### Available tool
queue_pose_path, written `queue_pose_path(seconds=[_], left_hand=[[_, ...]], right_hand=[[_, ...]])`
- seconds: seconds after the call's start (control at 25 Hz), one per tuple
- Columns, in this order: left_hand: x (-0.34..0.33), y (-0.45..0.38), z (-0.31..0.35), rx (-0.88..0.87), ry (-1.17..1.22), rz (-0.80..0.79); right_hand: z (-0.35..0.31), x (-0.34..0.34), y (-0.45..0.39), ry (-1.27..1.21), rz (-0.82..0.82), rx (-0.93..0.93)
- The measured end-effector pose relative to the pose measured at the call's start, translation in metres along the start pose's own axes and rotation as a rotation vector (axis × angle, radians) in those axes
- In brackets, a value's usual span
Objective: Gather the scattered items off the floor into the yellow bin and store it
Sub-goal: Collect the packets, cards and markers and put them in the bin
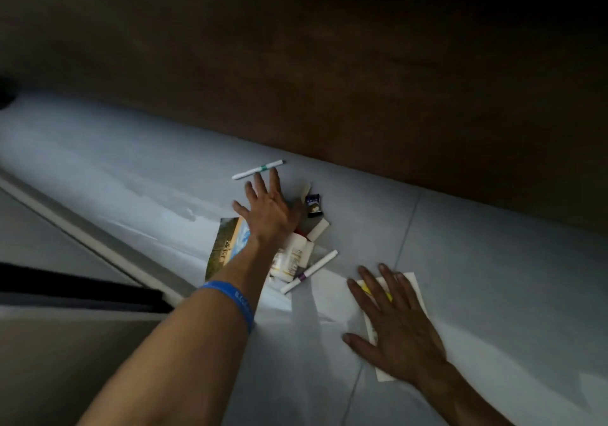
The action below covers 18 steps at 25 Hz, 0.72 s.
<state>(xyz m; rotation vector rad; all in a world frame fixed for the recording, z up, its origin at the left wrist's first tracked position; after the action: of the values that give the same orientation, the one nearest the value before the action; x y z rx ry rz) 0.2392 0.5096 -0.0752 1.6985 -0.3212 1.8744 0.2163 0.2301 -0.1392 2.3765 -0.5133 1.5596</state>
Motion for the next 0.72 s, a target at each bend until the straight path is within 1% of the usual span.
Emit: queue_pose_path(seconds=[0.08,0.2,0.32,0.4,0.64,0.72], left_hand=[[-0.002,-0.016,0.000,0.054,0.029,0.004],[-0.003,-0.039,-0.001,0.032,-0.070,0.013],[-0.005,-0.065,-0.016,0.072,-0.057,-0.043],[-0.007,-0.073,-0.019,0.053,-0.031,-0.075],[-0.013,-0.045,-0.010,-0.050,-0.147,0.086],[-0.020,-0.024,-0.009,-0.087,-0.124,0.142]], right_hand=[[0.000,-0.003,-0.002,0.013,-0.015,-0.011],[0.000,-0.002,-0.006,0.035,-0.026,-0.017],[-0.001,0.000,-0.008,0.050,-0.013,-0.004],[-0.002,0.001,-0.009,0.060,0.000,-0.001],[-0.003,0.000,-0.007,0.061,-0.045,-0.027],[-0.004,0.000,-0.008,0.043,-0.054,-0.040]])
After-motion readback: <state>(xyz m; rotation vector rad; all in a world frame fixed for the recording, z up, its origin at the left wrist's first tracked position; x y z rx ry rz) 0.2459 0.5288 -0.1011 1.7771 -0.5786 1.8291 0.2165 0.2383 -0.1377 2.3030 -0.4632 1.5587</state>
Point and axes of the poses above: each hand's wrist, its own y-axis away from the middle knuckle, its own x-axis out of the back of the hand, z = x × y, the point moved 6 cm from there along -y, towards the middle knuckle, and after that the axes turned 4 degrees about x, right-handed, at the moved point
